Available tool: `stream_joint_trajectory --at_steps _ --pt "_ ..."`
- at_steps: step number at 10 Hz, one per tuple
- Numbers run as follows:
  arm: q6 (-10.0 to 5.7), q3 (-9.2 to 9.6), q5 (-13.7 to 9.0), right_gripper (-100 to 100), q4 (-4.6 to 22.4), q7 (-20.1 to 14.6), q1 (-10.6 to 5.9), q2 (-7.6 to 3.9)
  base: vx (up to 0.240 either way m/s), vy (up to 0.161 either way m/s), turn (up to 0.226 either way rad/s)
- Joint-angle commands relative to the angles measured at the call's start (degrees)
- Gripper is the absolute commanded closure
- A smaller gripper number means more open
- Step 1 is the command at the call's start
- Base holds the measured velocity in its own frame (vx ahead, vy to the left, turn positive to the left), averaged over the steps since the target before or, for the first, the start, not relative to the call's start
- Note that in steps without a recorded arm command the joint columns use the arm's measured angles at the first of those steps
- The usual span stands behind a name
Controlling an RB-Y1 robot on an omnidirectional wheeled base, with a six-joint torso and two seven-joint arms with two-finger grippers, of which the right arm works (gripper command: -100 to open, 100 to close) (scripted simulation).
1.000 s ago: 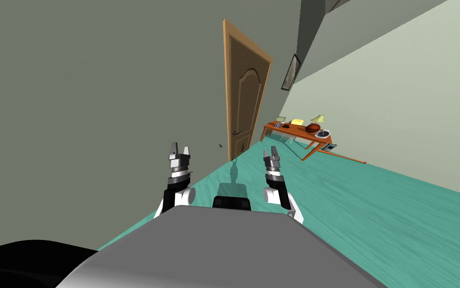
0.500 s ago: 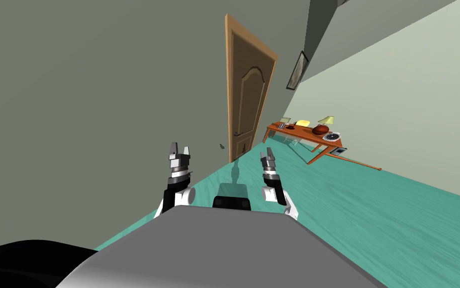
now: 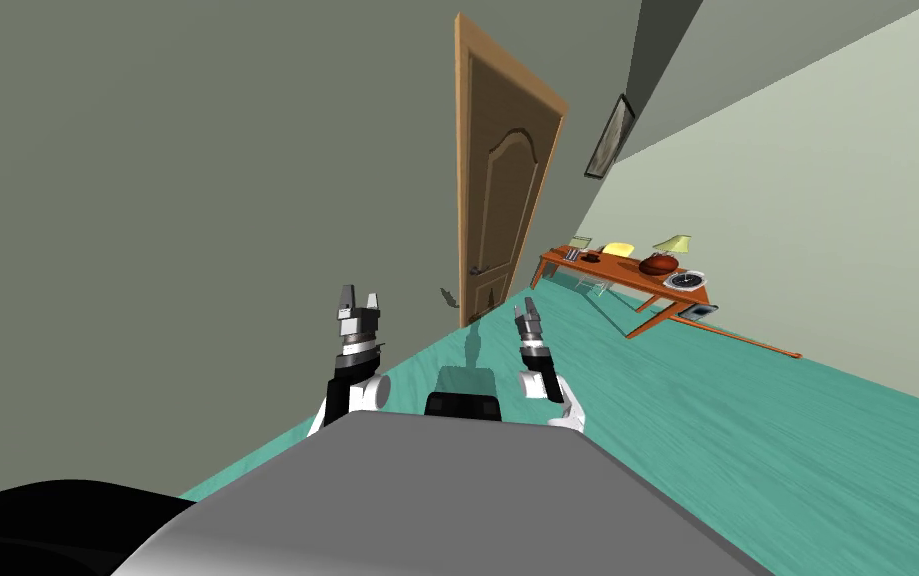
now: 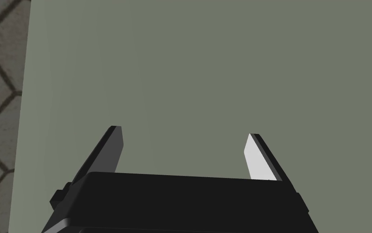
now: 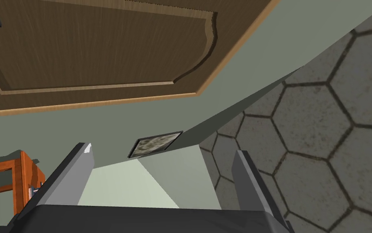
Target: Pull the door open
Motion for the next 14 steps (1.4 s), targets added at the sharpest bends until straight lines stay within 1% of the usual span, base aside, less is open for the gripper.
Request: stream_joint_trajectory --at_steps 1,14 --pt "-0.45 0.3 0.1 -100 2.4 -0.4 -1.21 -0.31 0.092 -0.044 0.086" --pt "-3.76 2.65 0.7 -100 22.6 -3.3 -11.29 -2.66 0.086 -0.059 0.087"
